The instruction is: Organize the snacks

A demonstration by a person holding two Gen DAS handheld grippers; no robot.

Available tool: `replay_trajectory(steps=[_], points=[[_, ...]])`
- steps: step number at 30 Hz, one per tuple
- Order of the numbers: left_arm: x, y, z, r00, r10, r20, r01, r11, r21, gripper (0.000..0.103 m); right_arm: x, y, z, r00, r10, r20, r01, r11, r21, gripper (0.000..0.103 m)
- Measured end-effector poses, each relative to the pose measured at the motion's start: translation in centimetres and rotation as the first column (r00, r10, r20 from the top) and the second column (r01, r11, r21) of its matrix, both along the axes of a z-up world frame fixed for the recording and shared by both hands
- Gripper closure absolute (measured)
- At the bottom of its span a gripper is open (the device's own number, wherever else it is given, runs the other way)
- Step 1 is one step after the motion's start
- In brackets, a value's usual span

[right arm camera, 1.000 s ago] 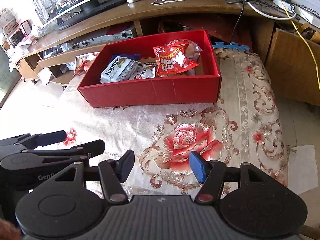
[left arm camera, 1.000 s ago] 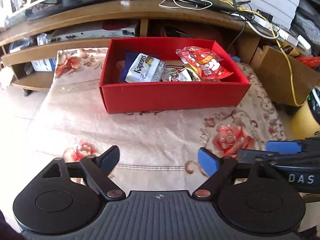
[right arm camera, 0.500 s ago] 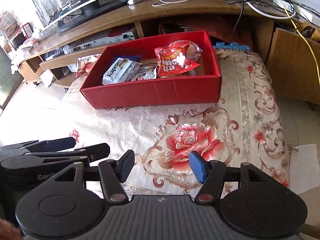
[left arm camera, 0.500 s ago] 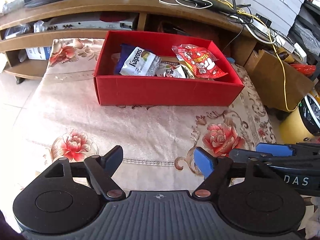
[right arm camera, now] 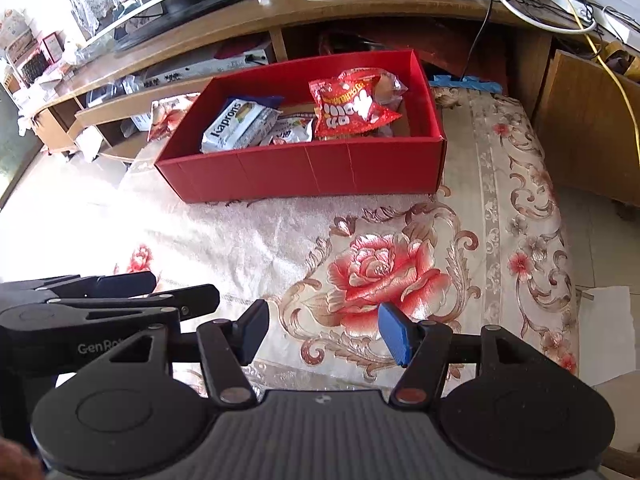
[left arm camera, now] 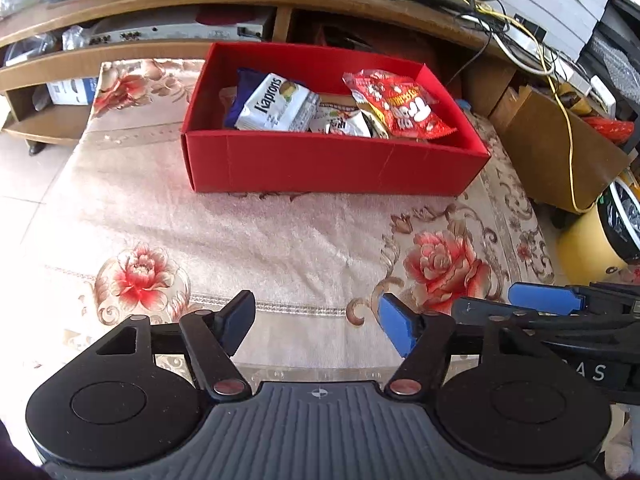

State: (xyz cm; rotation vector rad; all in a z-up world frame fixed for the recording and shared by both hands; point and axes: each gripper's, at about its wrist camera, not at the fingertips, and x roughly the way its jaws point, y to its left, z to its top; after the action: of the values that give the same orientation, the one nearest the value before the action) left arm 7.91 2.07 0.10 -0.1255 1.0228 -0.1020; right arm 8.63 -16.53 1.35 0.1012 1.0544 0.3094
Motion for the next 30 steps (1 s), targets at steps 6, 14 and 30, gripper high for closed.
replay_trajectory(steps=[6, 14, 30], points=[[-0.27, -0.06, 0.19, 0.999, -0.014, 0.035, 0.013, 0.999, 0.030, 0.027, -0.01, 0.05, -0.09, 1.000, 0.004, -0.003, -0.004, 1.000, 0.001, 0.044], [-0.56, -0.08, 0.38, 0.997, -0.008, 0.071, 0.001, 0.996, 0.090, 0.026, -0.09, 0.54, -0.42, 1.000, 0.022, -0.014, -0.022, 1.000, -0.009, 0.043], [-0.87, -0.65, 0.80, 0.998, -0.013, 0.068, 0.006, 0.993, 0.115, 0.038, -0.26, 0.73, -0.26, 0.999, 0.032, -0.004, -0.032, 0.999, -0.020, 0.043]])
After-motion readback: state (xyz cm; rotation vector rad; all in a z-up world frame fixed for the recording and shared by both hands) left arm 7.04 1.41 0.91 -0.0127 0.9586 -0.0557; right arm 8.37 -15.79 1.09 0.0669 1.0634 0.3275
